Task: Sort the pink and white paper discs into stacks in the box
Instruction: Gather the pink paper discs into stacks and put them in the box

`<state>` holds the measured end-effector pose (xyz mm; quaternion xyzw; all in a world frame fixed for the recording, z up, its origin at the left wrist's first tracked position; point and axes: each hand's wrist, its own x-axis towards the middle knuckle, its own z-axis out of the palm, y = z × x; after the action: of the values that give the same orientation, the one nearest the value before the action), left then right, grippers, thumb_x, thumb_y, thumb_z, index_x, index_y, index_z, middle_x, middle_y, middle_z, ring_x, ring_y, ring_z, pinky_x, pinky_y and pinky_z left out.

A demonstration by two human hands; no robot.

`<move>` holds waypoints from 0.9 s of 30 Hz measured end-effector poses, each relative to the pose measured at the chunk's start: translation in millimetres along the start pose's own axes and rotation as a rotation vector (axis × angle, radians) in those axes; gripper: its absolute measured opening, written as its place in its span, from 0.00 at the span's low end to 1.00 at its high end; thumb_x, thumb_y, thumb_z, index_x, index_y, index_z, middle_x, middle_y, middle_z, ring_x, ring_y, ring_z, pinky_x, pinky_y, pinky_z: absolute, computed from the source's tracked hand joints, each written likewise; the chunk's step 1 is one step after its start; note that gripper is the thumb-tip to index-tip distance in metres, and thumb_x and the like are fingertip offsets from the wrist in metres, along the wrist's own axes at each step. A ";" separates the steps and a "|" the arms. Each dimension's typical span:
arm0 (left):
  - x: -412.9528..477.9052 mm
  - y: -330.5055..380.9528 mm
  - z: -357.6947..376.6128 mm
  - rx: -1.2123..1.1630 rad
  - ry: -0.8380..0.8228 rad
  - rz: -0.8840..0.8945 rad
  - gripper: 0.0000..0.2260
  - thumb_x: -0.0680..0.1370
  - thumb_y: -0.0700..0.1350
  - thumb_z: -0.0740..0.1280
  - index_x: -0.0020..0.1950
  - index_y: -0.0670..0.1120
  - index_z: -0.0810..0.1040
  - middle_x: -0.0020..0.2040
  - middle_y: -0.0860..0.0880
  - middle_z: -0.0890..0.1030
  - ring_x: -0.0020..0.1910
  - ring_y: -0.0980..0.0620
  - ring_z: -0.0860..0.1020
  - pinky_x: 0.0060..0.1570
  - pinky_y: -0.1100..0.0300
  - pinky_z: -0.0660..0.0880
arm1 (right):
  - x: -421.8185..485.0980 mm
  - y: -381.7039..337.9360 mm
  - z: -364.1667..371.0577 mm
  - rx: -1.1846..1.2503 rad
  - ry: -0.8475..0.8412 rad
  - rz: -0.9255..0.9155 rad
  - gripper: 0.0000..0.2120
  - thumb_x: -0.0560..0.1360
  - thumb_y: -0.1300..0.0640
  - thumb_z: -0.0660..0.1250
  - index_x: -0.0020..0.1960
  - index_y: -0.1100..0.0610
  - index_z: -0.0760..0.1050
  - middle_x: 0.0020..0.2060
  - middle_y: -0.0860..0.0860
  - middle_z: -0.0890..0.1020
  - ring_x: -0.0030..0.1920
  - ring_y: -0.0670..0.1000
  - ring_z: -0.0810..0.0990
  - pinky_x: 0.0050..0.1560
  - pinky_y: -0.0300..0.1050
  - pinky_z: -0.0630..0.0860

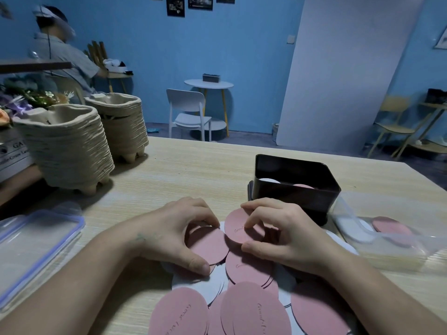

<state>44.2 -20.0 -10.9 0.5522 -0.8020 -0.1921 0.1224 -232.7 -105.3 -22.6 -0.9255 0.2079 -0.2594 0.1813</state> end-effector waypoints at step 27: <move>7.4 4.9 8.3 -0.002 0.479 0.064 0.27 0.68 0.65 0.78 0.62 0.55 0.79 0.53 0.63 0.81 0.53 0.61 0.79 0.53 0.56 0.78 | 1.7 -6.1 3.6 -0.009 0.078 -0.005 0.18 0.72 0.38 0.76 0.55 0.46 0.77 0.64 0.44 0.81 0.71 0.39 0.74 0.65 0.44 0.76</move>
<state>34.0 -23.9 -16.4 0.5562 -0.7670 -0.0527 0.3157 -227.6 -100.2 -22.1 -0.9160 0.2135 -0.2950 0.1682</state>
